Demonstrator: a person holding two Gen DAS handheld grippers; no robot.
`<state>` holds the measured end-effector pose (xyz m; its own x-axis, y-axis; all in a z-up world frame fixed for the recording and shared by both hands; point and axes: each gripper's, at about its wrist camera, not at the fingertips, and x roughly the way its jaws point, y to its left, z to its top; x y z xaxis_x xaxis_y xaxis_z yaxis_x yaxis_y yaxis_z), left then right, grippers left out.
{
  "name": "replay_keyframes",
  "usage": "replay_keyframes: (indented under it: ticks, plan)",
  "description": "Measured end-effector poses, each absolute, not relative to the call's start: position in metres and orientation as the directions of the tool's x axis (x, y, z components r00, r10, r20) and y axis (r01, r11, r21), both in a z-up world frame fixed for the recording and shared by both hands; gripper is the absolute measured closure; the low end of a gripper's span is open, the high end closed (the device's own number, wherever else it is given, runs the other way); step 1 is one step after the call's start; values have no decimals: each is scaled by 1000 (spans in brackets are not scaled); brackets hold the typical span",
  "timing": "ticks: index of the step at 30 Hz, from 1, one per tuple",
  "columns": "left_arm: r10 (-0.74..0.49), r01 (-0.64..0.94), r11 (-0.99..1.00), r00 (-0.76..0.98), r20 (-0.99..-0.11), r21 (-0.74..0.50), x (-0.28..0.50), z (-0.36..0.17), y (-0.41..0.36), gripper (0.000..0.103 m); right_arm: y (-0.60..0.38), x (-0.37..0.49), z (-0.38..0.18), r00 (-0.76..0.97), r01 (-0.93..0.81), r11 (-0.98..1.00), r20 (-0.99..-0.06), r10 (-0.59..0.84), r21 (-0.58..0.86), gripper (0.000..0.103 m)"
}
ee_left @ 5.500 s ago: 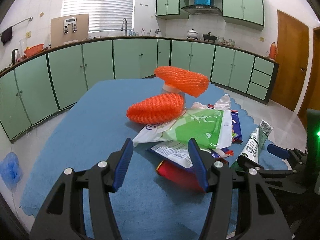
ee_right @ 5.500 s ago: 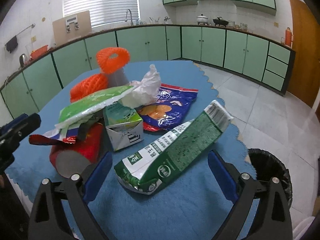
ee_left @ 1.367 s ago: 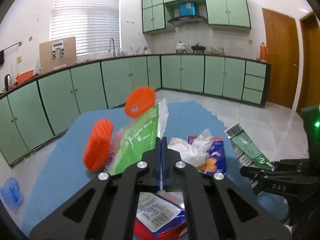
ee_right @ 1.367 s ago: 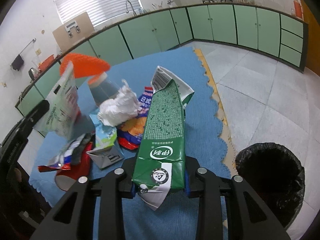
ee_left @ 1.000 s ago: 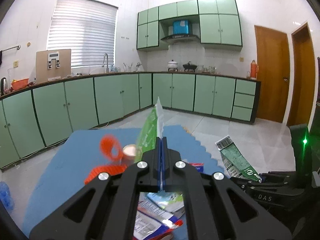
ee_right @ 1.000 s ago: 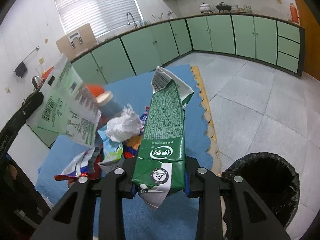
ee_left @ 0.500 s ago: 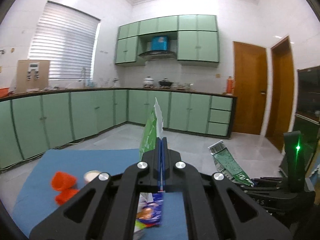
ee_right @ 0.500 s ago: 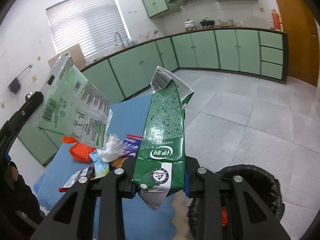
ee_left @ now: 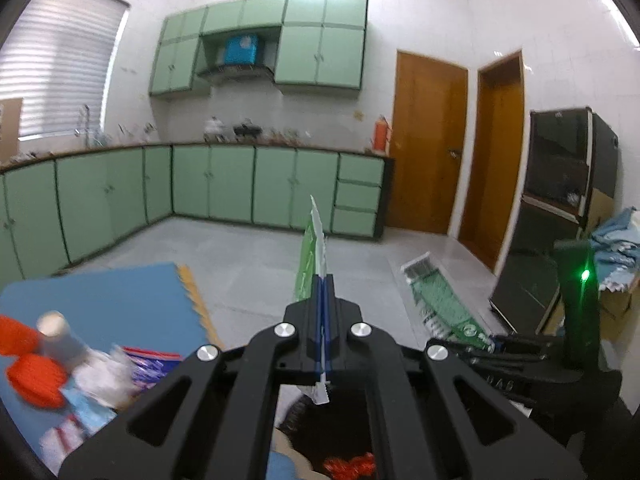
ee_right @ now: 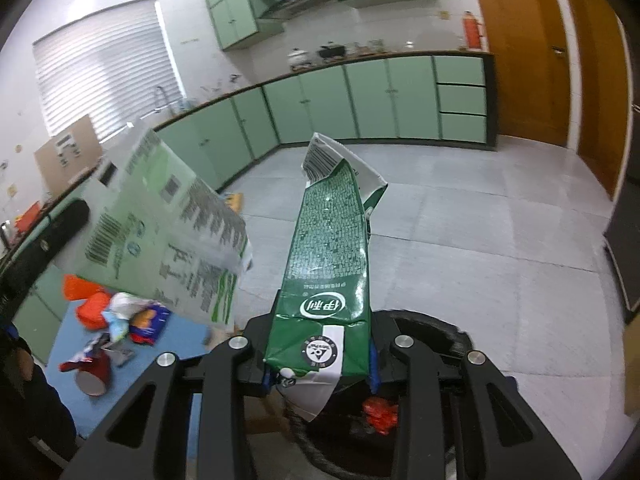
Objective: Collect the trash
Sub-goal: 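Carry carton and snack bag over the black bin and release both, then return both grippers to the table above the remaining trash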
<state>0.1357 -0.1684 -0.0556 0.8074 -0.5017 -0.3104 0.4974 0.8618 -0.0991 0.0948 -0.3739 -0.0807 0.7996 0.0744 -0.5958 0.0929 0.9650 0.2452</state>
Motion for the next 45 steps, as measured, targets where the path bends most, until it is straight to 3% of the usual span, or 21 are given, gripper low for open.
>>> replay_keyframes:
  ticks: [11, 13, 17, 21, 25, 27, 33, 38, 45]
  plan:
    - [-535, 562, 821, 696, -479, -100, 161, -122, -212, 103, -413, 95, -131, 731, 184, 954, -682, 29, 238, 70]
    - [-535, 571, 815, 678, -504, -98, 164, -128, -217, 99, -417, 96, -139, 717, 205, 952, -697, 14, 229, 69]
    - [-529, 569, 815, 658, -536, -105, 169, -137, -218, 90, -425, 96, -150, 695, 239, 944, -719, -4, 225, 58]
    - [-518, 553, 826, 668, -534, -109, 172, -135, -209, 85, -427, 91, -145, 706, 251, 942, -708, -21, 222, 47]
    - [-493, 523, 847, 706, -509, -95, 170, -118, -195, 70, -417, 90, -130, 740, 238, 947, -672, -33, 216, 36]
    - [-468, 497, 864, 735, -490, -81, 165, -110, -178, 66, -405, 88, -119, 768, 213, 955, -640, -32, 207, 27]
    - [-371, 391, 919, 810, -454, -52, 155, -91, -118, 59, -357, 88, -88, 846, 85, 976, -532, 35, 198, 16]
    - [-249, 270, 963, 865, -436, -14, 143, -84, -60, 57, -301, 100, -75, 878, -38, 980, -461, 127, 197, 11]
    - [-74, 85, 996, 896, -437, 6, 142, -81, 17, 57, -225, 128, -83, 859, -178, 963, -446, 253, 202, 11]
